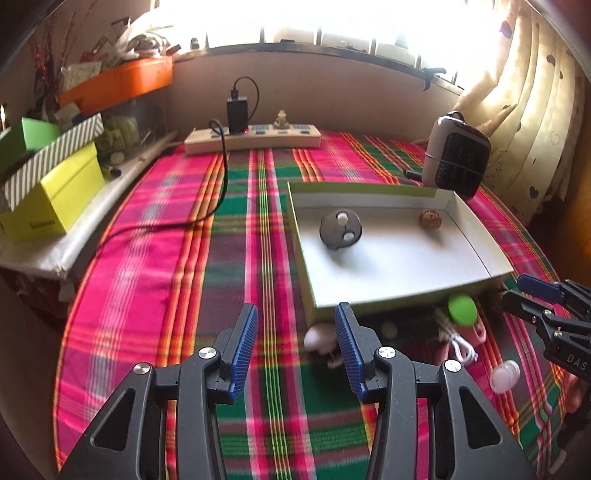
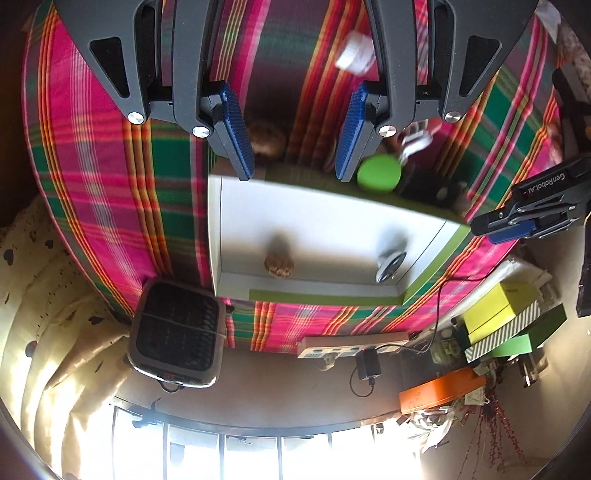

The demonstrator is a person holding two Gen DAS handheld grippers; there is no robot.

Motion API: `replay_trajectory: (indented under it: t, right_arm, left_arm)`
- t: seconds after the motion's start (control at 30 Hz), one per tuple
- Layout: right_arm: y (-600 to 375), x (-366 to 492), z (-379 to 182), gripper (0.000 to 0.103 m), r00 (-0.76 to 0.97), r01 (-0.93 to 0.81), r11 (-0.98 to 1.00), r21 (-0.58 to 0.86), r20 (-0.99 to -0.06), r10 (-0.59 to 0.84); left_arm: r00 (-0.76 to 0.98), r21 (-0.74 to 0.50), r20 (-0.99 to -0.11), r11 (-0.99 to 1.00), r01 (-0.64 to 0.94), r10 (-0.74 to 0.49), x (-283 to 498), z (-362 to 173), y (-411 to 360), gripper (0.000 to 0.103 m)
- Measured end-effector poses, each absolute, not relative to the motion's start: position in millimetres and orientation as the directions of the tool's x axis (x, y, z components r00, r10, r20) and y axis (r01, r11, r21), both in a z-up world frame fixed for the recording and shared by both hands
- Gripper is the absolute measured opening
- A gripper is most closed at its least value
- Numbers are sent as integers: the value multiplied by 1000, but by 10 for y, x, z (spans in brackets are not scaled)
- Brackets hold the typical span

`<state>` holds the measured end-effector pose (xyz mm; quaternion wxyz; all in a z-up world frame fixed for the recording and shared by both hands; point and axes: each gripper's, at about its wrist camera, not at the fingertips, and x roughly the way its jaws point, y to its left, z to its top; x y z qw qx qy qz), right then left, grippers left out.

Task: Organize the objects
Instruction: 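Withdraw both grippers from the tray toward the remaining objects, then grasp the white ribbed cap with the right gripper while the left grasps the white knob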

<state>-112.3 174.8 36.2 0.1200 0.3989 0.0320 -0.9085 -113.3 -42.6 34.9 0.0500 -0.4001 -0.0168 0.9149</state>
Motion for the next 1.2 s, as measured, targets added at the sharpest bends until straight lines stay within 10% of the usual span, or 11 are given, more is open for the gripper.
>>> replay_trajectory:
  t: [1.2]
  right_arm:
    - [1624, -673, 23, 50, -583, 297, -954, 37, -784, -212]
  left_arm:
    - [-615, -128, -776, -990, -60, 138, -1249, 89, -357, 42]
